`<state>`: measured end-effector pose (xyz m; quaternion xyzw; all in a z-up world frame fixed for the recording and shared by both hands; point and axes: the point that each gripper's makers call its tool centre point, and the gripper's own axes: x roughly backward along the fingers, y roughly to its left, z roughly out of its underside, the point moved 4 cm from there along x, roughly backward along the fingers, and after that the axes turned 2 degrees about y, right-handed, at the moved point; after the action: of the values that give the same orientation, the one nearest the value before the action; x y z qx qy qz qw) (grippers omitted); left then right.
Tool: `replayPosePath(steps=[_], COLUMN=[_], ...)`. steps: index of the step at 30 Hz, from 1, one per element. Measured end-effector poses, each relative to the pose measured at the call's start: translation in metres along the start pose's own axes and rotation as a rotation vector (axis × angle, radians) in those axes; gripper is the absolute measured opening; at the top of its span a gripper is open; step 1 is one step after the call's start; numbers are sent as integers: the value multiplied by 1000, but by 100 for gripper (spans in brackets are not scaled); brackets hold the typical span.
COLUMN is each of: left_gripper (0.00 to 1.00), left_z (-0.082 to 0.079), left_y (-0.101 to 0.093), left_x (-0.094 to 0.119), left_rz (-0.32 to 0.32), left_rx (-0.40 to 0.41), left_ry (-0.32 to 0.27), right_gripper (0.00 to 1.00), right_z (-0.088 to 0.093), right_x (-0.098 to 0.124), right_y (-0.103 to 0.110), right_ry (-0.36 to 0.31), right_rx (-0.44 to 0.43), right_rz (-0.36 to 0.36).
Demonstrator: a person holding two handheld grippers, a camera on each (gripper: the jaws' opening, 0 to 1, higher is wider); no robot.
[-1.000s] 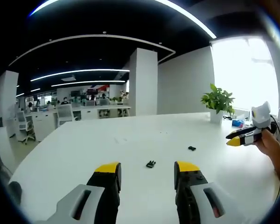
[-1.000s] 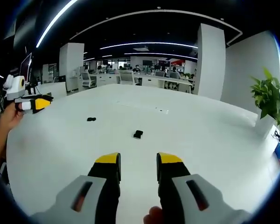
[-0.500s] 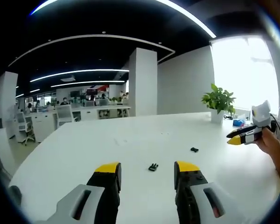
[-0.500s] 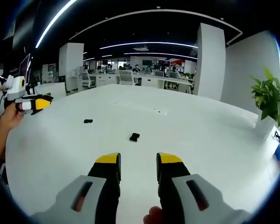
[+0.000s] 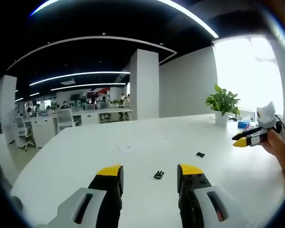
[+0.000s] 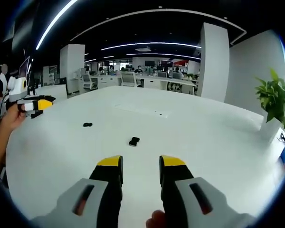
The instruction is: Snap the two parts of the plastic buckle together until the buckle closes and remains connected.
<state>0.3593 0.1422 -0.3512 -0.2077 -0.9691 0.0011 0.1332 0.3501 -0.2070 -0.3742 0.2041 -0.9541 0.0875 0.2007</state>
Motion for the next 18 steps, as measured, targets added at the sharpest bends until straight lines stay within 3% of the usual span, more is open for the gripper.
replayPosePath(steps=[18], left_gripper=[46], left_z=[-13], left_y=[3], left_x=[-16], left_rz=[8], left_rx=[2], left_ry=[-16], right_gripper=[30], right_z=[-11], right_x=[-7], right_y=[-12], right_ry=[-5], right_rx=[-17], right_rz=[-21])
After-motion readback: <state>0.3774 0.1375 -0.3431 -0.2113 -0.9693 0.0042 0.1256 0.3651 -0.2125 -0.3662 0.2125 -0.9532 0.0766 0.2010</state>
